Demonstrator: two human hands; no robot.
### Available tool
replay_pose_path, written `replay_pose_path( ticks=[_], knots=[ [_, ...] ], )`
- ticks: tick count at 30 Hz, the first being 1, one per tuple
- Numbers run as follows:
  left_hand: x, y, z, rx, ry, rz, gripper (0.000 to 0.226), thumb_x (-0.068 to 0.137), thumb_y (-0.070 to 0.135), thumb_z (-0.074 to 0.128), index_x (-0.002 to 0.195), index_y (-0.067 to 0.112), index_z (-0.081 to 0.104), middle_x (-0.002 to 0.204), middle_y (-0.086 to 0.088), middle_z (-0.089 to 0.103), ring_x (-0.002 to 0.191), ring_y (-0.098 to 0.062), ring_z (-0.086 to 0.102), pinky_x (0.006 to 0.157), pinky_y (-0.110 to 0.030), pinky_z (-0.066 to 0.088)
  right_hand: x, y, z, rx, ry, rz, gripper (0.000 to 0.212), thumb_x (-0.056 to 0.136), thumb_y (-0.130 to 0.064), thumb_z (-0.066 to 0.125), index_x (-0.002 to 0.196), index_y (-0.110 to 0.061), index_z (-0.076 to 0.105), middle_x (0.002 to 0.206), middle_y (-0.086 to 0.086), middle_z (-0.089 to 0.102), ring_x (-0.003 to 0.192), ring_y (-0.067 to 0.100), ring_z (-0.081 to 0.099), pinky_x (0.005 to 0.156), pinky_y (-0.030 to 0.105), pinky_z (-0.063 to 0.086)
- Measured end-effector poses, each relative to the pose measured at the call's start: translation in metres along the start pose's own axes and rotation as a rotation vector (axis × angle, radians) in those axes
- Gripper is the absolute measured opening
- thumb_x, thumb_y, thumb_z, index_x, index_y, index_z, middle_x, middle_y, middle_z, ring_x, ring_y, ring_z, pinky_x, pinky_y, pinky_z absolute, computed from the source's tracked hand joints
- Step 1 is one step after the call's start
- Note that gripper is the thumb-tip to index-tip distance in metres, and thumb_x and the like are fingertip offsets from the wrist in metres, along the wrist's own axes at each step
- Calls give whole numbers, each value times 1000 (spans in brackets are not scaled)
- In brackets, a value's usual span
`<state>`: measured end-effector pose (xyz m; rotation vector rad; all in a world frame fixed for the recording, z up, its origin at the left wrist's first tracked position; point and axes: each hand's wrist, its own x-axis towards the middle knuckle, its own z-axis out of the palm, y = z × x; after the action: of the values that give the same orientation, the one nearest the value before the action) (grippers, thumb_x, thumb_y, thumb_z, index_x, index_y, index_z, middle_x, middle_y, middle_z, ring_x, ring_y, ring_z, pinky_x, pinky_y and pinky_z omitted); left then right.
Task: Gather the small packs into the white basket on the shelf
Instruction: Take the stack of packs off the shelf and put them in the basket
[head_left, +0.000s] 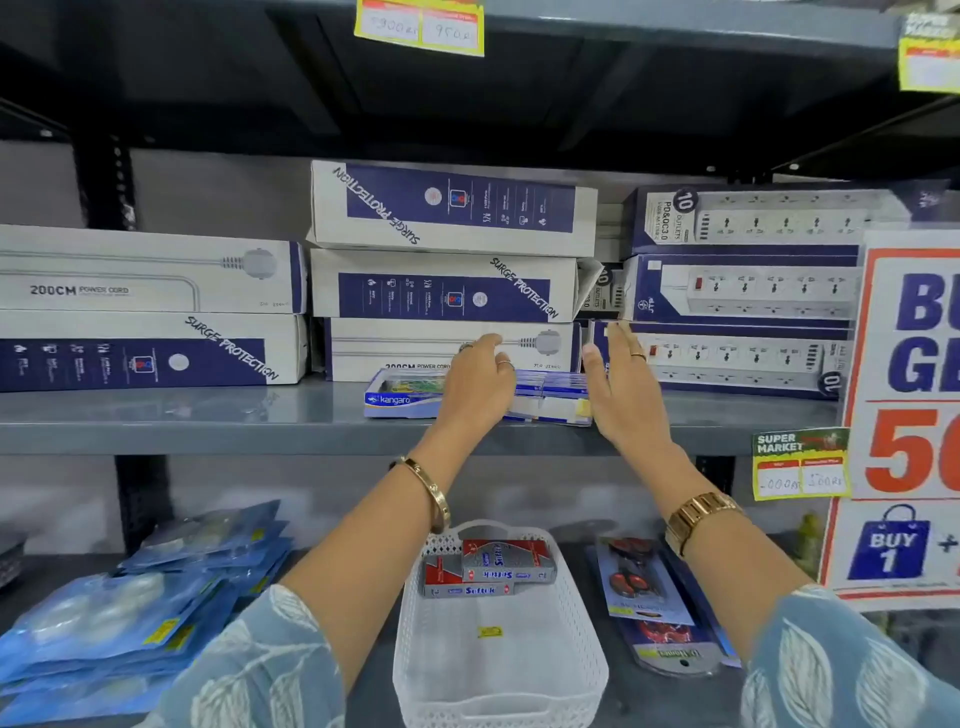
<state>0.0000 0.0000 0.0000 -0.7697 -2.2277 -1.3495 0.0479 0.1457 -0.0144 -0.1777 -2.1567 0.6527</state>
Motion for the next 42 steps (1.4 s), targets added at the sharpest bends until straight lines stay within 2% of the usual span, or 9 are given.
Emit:
replay_pose_path(
  ticks=[3, 6, 11, 16, 19, 23, 30, 35, 42],
  knots=[
    [16, 0, 4, 79, -50, -82, 33, 92, 10, 36, 120, 1, 52, 117, -17, 56, 107, -32, 51, 86, -35, 41, 12, 0, 4, 87, -10, 83, 48, 100, -37, 28, 131, -4, 44, 142, 17, 46, 133, 31, 40, 103, 37, 35],
    [28, 7, 3, 125, -155, -194, 22, 91, 13, 35, 95, 0, 52, 104, -20, 55, 88, -31, 49, 73, -32, 37, 19, -2, 9, 204, -92, 245, 57, 98, -46, 23, 124, -3, 49, 130, 16, 55, 121, 30, 49, 92, 35, 35],
    [41, 14, 4, 249, -374, -238, 54, 101, 35, 17, 140, -1, 30, 151, -19, 26, 138, -32, 26, 111, -35, 23, 29, 0, 14, 153, -206, 395, 73, 95, -58, 16, 134, -3, 44, 140, 19, 47, 128, 34, 43, 107, 42, 32],
    [43, 3, 15, 372, -487, -247, 67, 97, 51, 9, 144, 6, 24, 154, -16, 20, 140, -33, 22, 113, -39, 20, 35, 0, 16, 131, -369, 419, 75, 93, -62, 11, 147, -13, 27, 156, 14, 26, 144, 31, 24, 119, 47, 16],
    [45, 2, 15, 269, -507, -283, 69, 95, 54, 7, 145, 9, 20, 156, -13, 14, 143, -30, 16, 115, -40, 14, 34, -1, 19, 158, -399, 444, 90, 81, -76, 9, 145, -18, 33, 154, 9, 32, 143, 28, 26, 120, 50, 14],
    [48, -2, 12, 182, -516, -353, 71, 93, 59, 6, 148, 15, 13, 157, -12, 8, 144, -29, 7, 119, -45, 5, 33, -2, 19, 228, -387, 487, 84, 84, -74, 10, 147, -22, 28, 157, 7, 24, 146, 27, 19, 121, 49, 9],
    [39, 6, 8, 151, -485, -377, 76, 89, 66, 9, 146, 17, 19, 154, -11, 22, 134, -40, 32, 110, -48, 29, 26, -8, 15, 270, -244, 546, 80, 90, -66, 11, 142, -11, 38, 152, 14, 34, 143, 30, 26, 122, 47, 7],
    [32, 17, 3, 150, -482, -378, 77, 89, 67, 13, 141, 12, 30, 148, -14, 32, 133, -34, 32, 108, -45, 26, 10, -13, 6, 365, -120, 547, 72, 97, -54, 10, 145, -5, 31, 155, 18, 26, 147, 29, 13, 122, 44, -1],
    [12, 30, 4, 258, -440, -289, 73, 87, 67, 3, 144, 27, 26, 148, -8, 38, 144, -31, 10, 109, -56, -23, -5, -22, -3, 805, 61, 743, 68, 92, -62, 24, 139, -16, 41, 143, 6, 45, 128, 26, 43, 109, 42, 34]
  ],
)
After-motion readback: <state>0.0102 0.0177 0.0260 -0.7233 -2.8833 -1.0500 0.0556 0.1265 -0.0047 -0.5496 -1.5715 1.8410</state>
